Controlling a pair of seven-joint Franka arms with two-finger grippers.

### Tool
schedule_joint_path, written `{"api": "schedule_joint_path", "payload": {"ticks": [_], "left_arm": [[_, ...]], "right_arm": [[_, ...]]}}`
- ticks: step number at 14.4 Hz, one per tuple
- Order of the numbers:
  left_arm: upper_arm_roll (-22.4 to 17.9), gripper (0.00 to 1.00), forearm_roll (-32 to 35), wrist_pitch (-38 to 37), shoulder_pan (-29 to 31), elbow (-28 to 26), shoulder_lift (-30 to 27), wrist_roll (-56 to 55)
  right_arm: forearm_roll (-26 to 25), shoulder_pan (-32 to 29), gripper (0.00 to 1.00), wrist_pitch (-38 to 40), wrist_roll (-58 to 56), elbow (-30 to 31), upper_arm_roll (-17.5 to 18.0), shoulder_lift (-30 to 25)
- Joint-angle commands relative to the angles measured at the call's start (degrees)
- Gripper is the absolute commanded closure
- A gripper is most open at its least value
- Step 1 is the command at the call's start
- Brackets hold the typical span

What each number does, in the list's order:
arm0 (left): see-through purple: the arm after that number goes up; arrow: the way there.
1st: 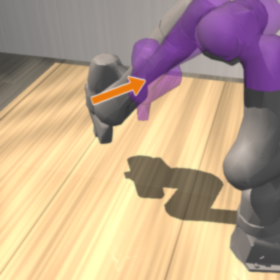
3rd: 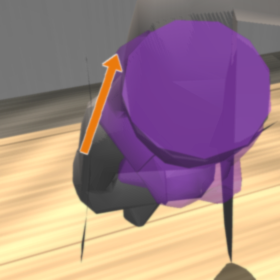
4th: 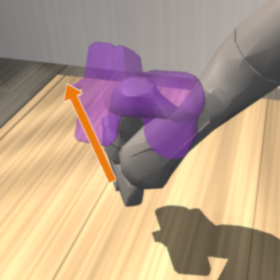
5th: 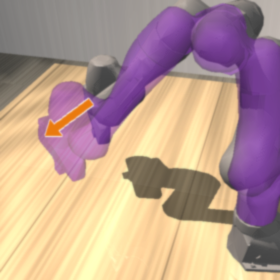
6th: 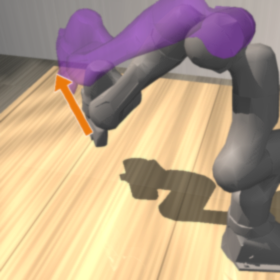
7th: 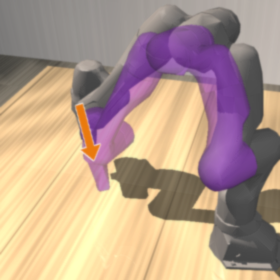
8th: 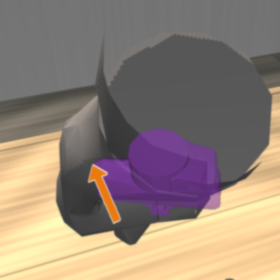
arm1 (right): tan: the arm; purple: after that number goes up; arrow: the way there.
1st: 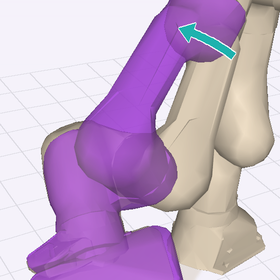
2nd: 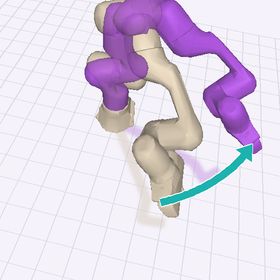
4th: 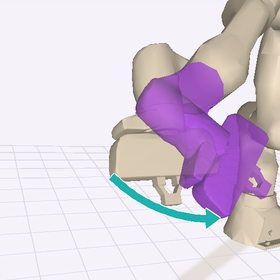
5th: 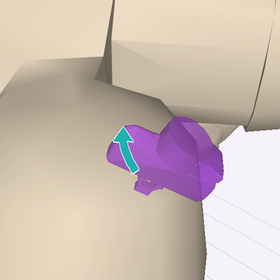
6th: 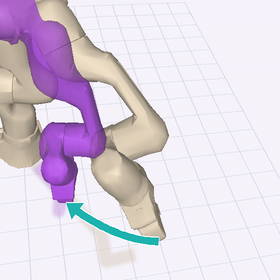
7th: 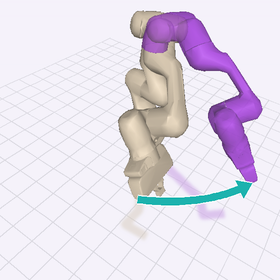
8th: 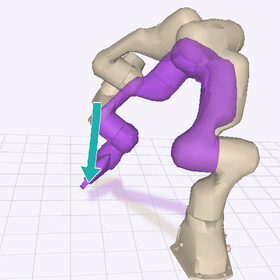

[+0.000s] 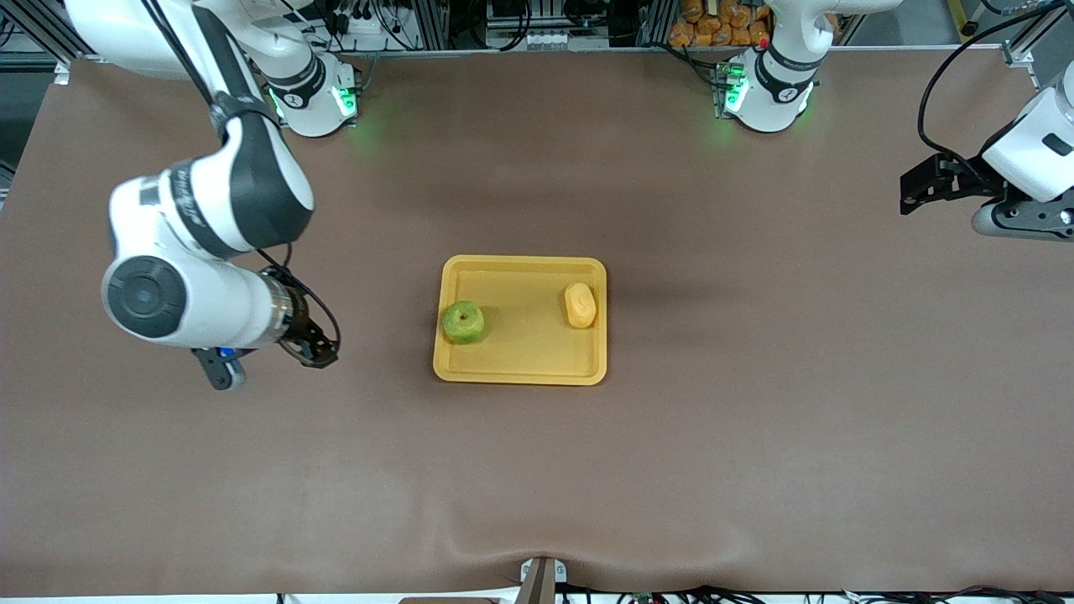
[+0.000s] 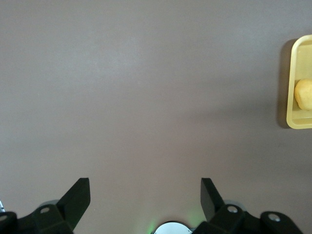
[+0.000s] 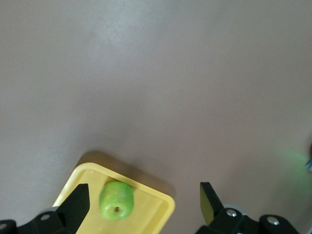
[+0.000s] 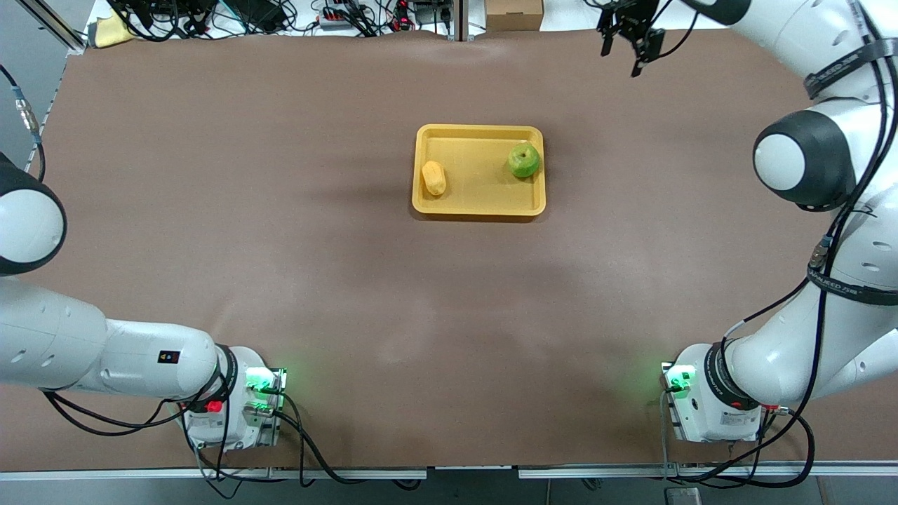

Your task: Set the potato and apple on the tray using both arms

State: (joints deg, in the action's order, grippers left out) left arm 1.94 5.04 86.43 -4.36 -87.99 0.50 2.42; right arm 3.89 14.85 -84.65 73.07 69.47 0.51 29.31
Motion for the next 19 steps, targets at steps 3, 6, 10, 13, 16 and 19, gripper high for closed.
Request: {"api": "schedule_joint_path", "payload": {"ticks": [3, 6, 10, 13, 16, 19], "left_arm": [[0.1, 0.0, 0.3, 0.3, 0.0, -0.1, -0.1, 0.5], [0.1, 0.0, 0.3, 0.3, 0.0, -0.2, 0.0, 0.5], [0.1, 0.0, 0.4, 0.3, 0.0, 0.0, 0.2, 0.5], [0.1, 0.0, 0.4, 0.5, 0.2, 0.1, 0.2, 0.4], [0.1, 0.0, 0.5, 0.8, -0.2, 0.1, 0.2, 0.4], [0.1, 0.0, 0.3, 2.2, 0.1, 0.1, 0.2, 0.4]], "right_arm": [[-1.1, -3.7, 0.0, 11.9, -15.7, -5.9, 0.7, -2.4], [-1.0, -6.8, 0.0, 14.9, -22.8, -6.6, 0.6, -5.8], [-1.0, -12.5, 0.0, 19.2, -41.5, -6.7, 0.5, -9.7], [-1.0, -14.1, 0.0, 20.8, -50.6, -6.6, -1.0, -12.3], [-1.4, -14.0, 0.0, 20.2, -64.6, -5.0, -5.2, -15.4], [-2.0, -13.7, 0.0, 13.4, -70.2, 4.0, -6.3, -19.9]]}}
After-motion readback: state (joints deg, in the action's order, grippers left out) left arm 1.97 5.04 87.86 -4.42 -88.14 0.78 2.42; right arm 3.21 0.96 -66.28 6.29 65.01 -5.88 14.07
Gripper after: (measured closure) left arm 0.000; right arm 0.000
